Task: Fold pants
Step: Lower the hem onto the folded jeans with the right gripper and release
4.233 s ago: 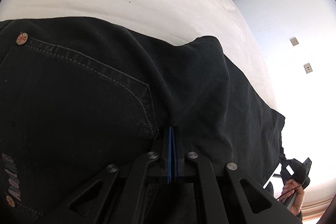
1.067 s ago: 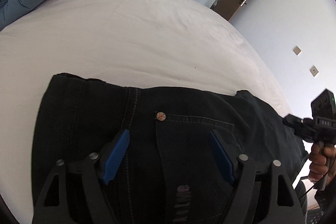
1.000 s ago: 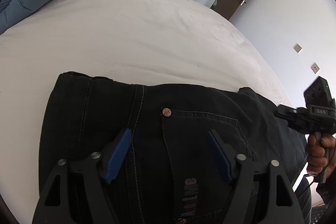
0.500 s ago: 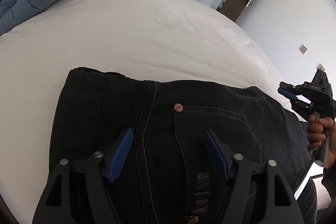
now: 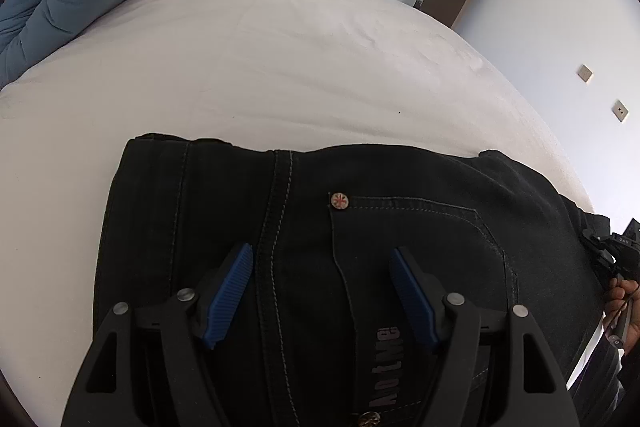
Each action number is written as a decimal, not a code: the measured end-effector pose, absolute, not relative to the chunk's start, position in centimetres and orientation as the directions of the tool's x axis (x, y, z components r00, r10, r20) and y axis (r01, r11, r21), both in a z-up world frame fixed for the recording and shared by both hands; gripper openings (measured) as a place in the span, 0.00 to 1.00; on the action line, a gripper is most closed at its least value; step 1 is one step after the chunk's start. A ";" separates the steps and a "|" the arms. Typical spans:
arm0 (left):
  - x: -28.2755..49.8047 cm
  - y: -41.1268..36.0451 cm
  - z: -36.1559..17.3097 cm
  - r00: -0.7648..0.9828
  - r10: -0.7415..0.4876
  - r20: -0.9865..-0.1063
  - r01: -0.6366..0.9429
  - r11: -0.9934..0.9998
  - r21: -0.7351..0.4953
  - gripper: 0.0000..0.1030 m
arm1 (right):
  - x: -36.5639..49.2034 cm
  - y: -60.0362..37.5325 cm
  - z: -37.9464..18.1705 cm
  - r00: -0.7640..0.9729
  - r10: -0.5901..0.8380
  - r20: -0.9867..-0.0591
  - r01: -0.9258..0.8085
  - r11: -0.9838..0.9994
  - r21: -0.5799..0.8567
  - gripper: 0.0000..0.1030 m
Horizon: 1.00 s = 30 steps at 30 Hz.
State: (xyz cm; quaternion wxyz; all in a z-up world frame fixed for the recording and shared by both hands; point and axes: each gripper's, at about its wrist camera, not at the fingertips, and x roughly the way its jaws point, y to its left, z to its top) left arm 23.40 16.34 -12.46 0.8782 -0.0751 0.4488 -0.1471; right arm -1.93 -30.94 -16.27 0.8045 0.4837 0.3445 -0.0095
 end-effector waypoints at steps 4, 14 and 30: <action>23.6 16.3 -12.0 0.537 -0.313 -0.783 0.172 0.950 -0.261 0.71 | -8.7 -41.0 -13.5 0.794 0.018 -0.608 0.506 0.536 0.676 0.01; 19.8 7.4 -6.8 0.578 -0.360 -0.733 0.233 0.933 -0.275 0.90 | -3.0 -29.9 -10.9 0.790 0.325 -0.520 0.197 0.668 0.717 0.11; 20.4 2.4 -12.7 0.489 -0.355 -0.796 0.265 0.931 -0.252 0.99 | -8.4 -50.1 -10.8 0.831 -0.086 -0.550 0.476 0.621 0.623 0.75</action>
